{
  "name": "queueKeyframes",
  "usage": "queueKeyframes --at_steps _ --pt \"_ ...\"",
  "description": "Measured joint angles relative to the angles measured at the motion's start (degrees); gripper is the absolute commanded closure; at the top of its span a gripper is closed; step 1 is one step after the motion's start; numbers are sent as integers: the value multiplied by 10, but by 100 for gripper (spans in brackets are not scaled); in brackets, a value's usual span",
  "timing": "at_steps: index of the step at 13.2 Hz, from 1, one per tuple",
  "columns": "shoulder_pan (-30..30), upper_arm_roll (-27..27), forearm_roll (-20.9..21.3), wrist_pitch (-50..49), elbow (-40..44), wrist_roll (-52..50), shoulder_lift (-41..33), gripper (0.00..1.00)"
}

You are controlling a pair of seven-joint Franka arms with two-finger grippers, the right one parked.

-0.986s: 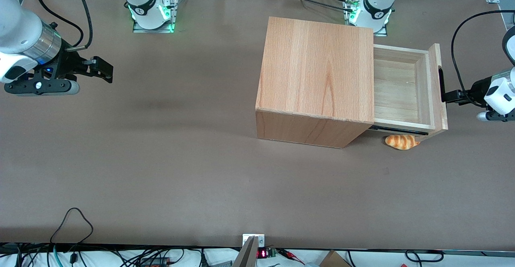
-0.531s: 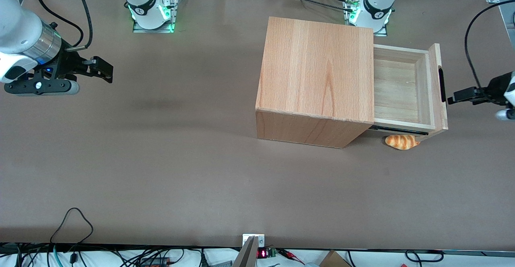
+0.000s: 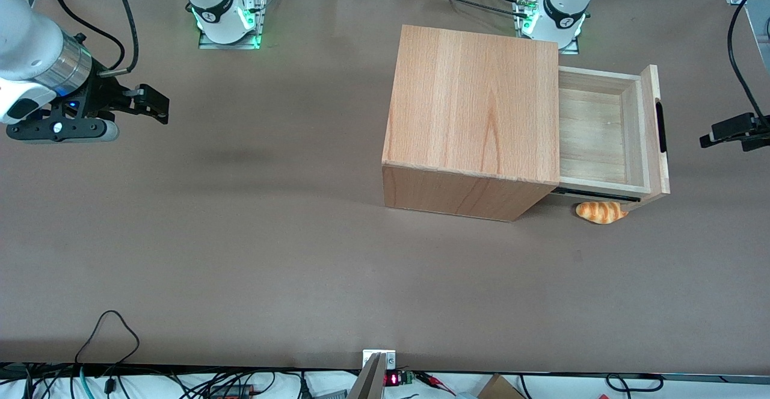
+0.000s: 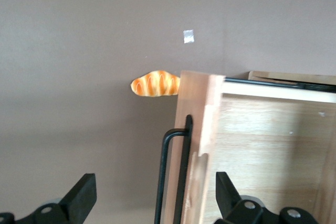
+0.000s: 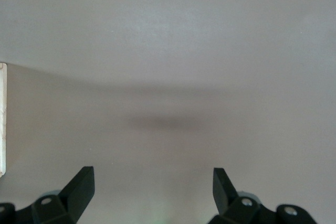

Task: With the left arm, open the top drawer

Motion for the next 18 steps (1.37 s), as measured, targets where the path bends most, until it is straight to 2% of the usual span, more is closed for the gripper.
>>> queueKeyframes --at_steps 3,5,10,18 --pt "-1 -26 2 -4 17 0 0 0" --pt "-1 -58 29 -6 22 -2 0 0" --pt "-3 -129 46 -11 41 -68 0 0" --pt "0 -141 46 -22 48 -86 -5 0"
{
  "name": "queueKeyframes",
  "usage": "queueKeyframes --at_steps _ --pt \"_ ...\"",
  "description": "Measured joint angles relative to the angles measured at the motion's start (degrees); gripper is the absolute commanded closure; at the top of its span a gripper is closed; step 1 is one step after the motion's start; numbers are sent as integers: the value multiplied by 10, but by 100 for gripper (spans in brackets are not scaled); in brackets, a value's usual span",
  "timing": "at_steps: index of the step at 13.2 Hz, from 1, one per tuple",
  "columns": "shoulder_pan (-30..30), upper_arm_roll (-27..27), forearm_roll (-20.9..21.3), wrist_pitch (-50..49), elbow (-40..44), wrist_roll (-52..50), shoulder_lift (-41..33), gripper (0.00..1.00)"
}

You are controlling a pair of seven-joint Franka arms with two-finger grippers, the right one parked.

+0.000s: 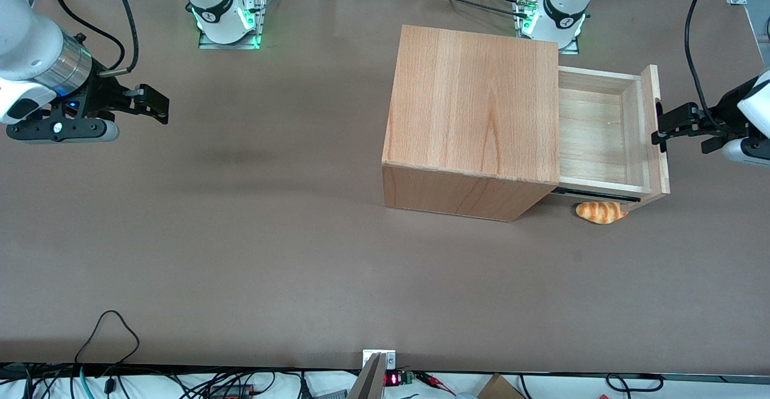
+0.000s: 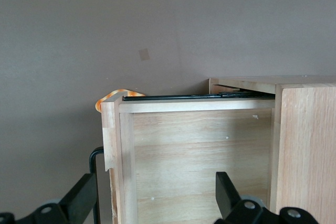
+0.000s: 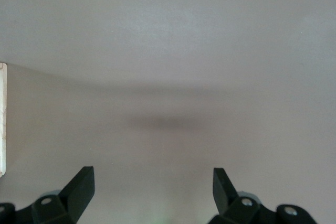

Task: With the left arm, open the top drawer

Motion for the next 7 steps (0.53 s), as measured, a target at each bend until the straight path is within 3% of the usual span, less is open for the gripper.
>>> queueKeyframes --at_steps 5,7 --pt "-6 4 0 -16 2 -2 -15 0" --pt "-60 57 2 -16 2 -2 -18 0"
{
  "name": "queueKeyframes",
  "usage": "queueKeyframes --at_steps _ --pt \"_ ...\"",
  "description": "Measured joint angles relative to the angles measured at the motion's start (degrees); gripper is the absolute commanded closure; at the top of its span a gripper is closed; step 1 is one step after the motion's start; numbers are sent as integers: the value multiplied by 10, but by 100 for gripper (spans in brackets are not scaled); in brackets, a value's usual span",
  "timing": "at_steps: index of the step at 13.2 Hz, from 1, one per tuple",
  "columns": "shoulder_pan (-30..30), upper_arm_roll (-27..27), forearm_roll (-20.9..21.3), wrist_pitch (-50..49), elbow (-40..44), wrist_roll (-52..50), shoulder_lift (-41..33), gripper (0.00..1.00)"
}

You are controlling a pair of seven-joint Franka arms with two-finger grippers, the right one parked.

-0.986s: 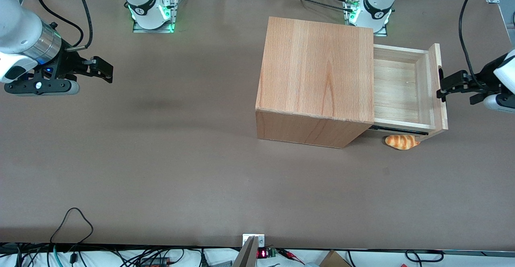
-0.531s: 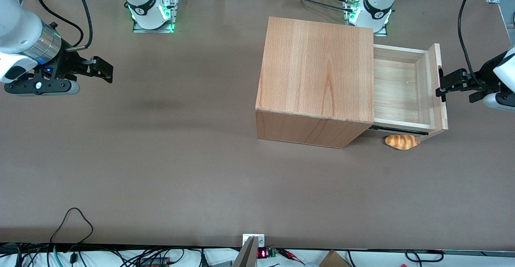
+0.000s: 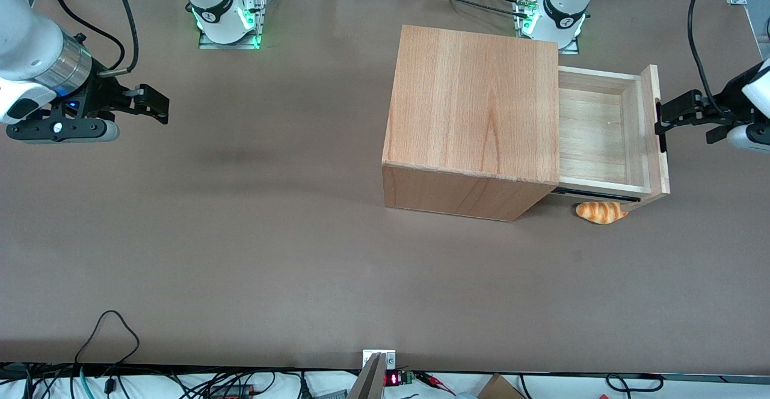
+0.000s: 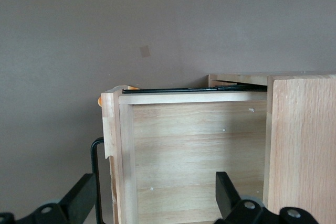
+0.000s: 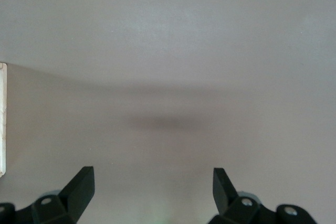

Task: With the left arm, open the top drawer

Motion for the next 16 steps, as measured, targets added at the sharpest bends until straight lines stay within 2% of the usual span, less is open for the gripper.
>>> queueKeyframes --at_steps 2,4,16 --pt "-85 86 0 -1 0 0 -4 0" --pt "-137 141 1 -6 0 0 -7 0" --pt "-140 172 1 -33 39 -2 -11 0"
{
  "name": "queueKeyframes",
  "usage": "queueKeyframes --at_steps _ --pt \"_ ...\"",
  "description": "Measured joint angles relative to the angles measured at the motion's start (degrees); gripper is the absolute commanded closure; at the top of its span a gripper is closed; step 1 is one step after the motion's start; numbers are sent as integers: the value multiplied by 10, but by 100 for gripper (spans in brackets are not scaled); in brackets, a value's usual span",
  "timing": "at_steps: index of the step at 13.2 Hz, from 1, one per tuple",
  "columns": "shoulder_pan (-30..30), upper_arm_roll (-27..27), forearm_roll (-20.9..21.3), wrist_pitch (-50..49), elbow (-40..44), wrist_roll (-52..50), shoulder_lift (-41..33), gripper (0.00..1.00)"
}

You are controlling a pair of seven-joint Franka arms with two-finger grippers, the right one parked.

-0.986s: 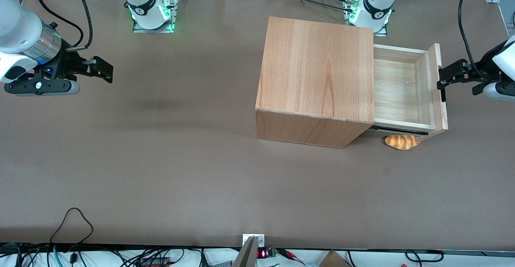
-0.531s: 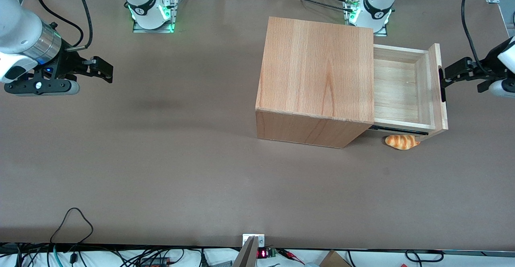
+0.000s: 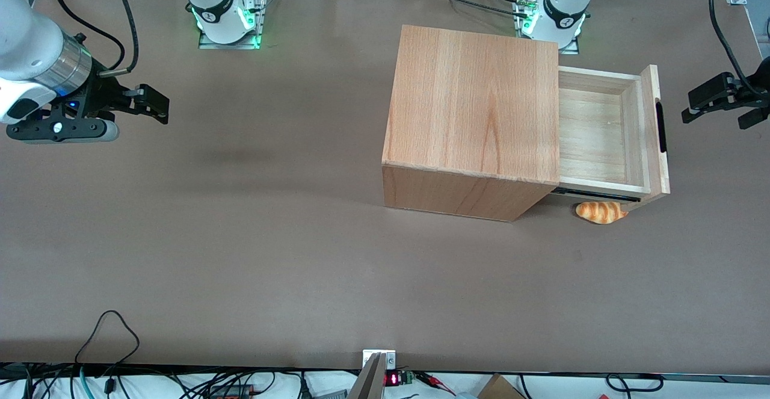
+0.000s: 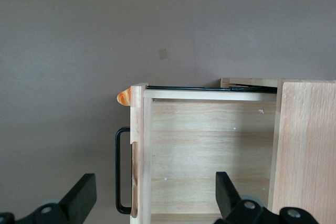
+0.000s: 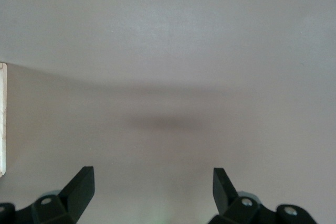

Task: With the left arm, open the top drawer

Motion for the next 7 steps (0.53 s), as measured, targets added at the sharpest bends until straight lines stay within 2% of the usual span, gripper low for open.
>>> queueKeyframes --at_steps 7 --pt "5 0 0 0 11 0 0 0"
